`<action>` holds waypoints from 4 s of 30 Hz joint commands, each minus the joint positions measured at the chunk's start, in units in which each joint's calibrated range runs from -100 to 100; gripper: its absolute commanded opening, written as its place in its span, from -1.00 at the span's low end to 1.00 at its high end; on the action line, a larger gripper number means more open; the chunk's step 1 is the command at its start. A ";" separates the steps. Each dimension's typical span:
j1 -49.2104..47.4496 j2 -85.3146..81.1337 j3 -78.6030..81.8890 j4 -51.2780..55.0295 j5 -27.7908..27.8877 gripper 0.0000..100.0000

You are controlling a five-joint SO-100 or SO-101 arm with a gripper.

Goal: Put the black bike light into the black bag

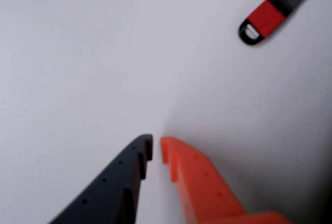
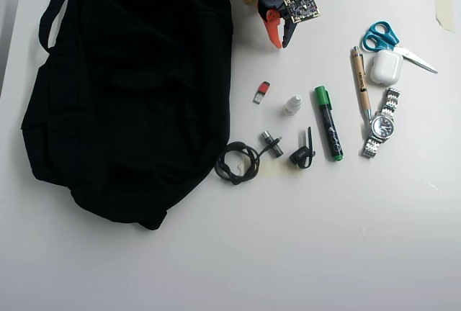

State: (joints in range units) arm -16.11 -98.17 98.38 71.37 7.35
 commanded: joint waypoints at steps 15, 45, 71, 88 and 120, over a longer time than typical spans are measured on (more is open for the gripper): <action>3.25 -0.84 0.90 -6.17 -6.67 -0.96; 3.25 -0.84 0.90 -6.17 -6.67 -0.96; 3.32 -0.92 0.90 -6.85 -6.88 -0.96; 3.25 -0.92 0.90 -6.25 -6.83 -0.96; 1.30 -0.67 -5.30 -29.85 -7.46 -0.96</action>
State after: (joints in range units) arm -14.35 -98.25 96.33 42.22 0.12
